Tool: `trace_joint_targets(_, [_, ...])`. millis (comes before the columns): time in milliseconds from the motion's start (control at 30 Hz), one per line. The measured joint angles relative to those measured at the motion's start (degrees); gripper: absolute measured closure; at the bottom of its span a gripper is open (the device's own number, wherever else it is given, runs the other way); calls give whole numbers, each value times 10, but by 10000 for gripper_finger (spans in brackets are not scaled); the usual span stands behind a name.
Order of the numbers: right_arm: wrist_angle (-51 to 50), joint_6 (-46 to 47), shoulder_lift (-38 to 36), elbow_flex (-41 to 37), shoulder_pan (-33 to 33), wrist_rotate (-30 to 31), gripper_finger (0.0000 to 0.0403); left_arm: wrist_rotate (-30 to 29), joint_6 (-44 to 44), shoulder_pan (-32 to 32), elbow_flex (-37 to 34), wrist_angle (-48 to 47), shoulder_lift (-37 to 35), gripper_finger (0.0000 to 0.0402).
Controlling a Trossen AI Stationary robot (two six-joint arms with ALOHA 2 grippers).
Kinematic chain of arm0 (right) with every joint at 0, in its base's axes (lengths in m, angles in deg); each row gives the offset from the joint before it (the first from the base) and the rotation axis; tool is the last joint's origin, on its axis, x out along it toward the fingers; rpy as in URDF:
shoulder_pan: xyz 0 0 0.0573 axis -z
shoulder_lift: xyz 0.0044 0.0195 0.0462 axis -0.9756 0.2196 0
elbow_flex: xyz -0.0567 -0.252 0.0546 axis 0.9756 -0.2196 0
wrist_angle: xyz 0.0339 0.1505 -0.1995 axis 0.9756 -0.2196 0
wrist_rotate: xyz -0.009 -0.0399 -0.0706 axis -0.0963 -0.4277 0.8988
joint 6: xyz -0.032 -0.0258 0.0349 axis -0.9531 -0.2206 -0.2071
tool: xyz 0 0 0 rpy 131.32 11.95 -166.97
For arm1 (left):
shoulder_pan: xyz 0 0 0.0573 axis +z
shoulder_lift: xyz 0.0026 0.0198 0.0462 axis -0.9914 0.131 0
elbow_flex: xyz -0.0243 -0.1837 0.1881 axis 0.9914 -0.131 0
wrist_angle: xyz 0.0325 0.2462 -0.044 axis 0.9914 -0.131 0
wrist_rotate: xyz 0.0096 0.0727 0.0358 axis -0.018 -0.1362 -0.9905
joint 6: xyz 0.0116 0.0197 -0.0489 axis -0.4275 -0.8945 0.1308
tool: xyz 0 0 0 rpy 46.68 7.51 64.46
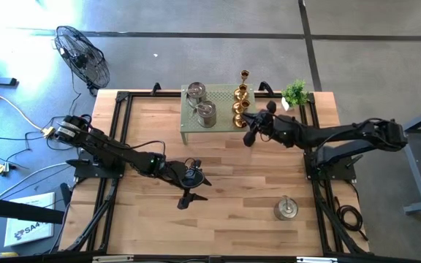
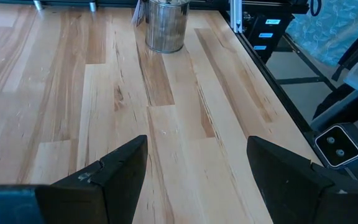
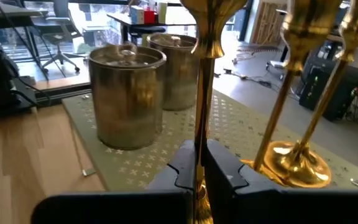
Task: Pick & Place candle stick holders
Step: Put the gold candle holder on the shelf, then put the silver scented candle on the shelf
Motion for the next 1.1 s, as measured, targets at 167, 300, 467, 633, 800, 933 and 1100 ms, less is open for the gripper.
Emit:
trace_joint_targets(167, [2,7,21,0,14,-1,398,0,0,0,0,0,0,131])
trace_joint_targets(300, [28,10,45,1,21,-3,397,0,0,0,0,0,0,131])
trace_joint_targets(467, [63,9,68,2,22,-1,397,0,0,0,0,0,0,131])
trace_joint_targets(633, [64,10,71,2,21,1,392,0,0,0,0,0,0,131])
trace_joint_targets(800, [63,11,71,2,16,0,368,0,0,0,0,0,0,131])
trace_joint_targets(933, [54,21,74,0,16,4,347,0,0,0,0,0,0,131])
trace_joint_targets(1100, [49,20,72,0,16,-3,315,0,0,0,0,0,0,131])
